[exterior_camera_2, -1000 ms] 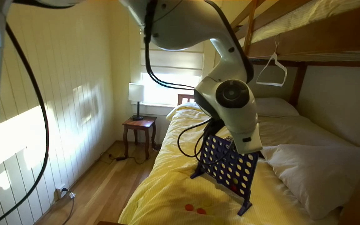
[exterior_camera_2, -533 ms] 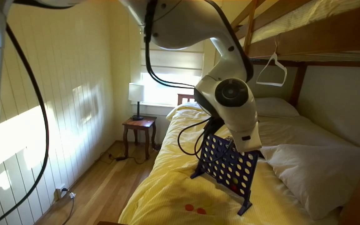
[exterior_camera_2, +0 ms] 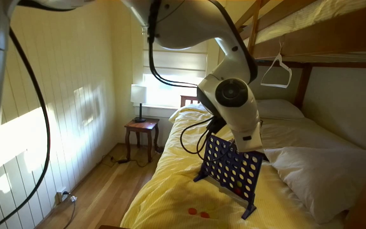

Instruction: Pick up the orange circle and put it in the blue object

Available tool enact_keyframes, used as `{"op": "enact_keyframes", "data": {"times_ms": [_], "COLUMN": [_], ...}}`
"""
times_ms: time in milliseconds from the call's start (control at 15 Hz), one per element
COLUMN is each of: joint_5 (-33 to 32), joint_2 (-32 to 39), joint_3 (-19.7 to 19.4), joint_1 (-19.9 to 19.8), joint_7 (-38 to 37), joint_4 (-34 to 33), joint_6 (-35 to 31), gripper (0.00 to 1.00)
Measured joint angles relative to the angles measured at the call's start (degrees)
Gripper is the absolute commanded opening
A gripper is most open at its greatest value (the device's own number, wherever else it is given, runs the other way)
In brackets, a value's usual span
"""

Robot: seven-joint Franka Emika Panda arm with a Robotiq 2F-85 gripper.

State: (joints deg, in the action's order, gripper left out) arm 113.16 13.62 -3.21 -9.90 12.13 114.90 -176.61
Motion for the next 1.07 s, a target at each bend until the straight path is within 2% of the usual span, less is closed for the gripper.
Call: {"op": "enact_keyframes", "data": {"times_ms": [467, 1067], "joint_5": [5.75, 8.14], "joint_2": [0.83, 1.67], "joint_3": [-1.0, -2.32], "joint_1": [1.25, 2.62], "joint_7": [4.74, 8.64], "joint_4": [-1.86, -1.96], "joint_6": [-1.89, -2.33], "gripper": [0.01, 0.01]}}
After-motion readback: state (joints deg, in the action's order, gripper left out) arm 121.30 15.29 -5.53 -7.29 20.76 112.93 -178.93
